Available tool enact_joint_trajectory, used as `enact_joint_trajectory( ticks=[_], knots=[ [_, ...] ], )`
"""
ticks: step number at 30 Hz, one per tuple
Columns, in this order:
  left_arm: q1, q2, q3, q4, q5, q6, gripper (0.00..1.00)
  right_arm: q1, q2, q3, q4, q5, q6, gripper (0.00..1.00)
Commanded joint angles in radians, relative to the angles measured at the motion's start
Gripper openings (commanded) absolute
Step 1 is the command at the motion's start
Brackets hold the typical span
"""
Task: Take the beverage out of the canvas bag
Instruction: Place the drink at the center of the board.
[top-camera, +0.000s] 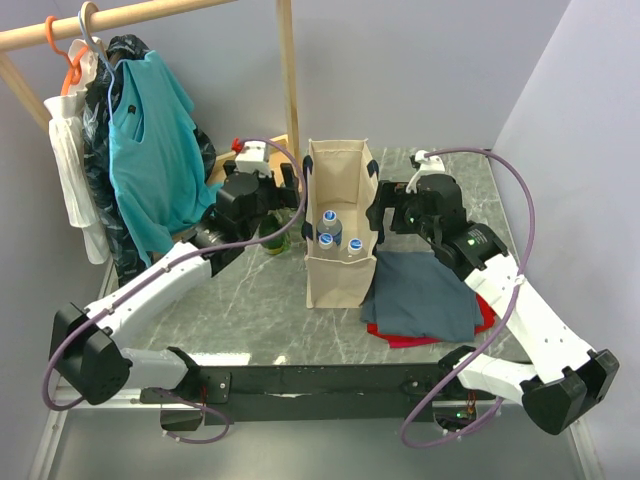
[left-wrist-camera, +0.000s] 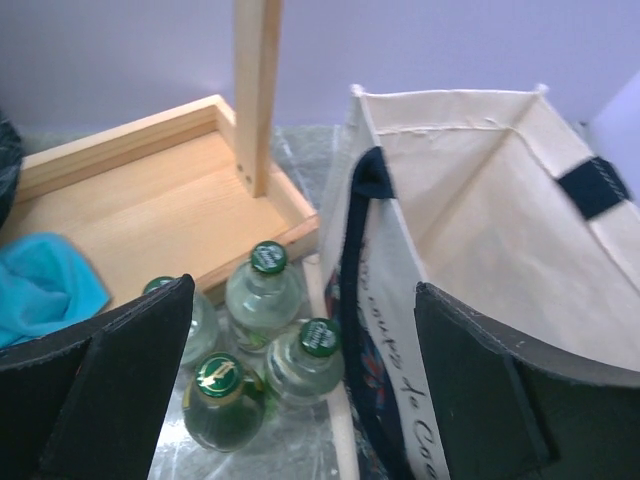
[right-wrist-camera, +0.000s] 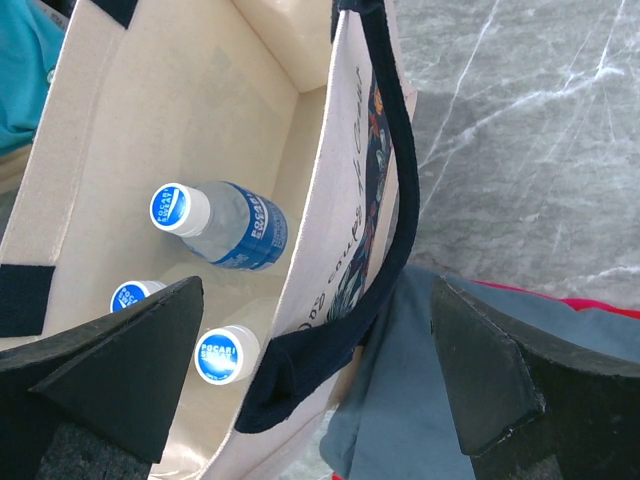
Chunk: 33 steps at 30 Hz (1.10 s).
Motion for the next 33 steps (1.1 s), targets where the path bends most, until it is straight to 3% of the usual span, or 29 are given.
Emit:
enact_joint_trajectory(
  ticks=[1,16,22,33],
  knots=[
    [-0.004,-0.033,0.096,-0.066,0.127,0.024,0.96,-0.007,-0.027,-0.002,0.036,-0.003,0.005,1.0],
    [-0.006,0.046,0.308,-0.274,0.516,0.13,0.96,-0.007,-0.02,0.011,0.039,-0.015,0.008,1.0],
    [-0.006,0.066,0.313,-0.263,0.666,0.161,0.98,-0.008,-0.011,0.02,0.033,-0.009,0.002,1.0],
    [-0.006,0.268,0.579,-0.559,0.885,0.193,0.96,-0.007,-0.02,0.009,0.039,-0.015,0.008,1.0]
  ],
)
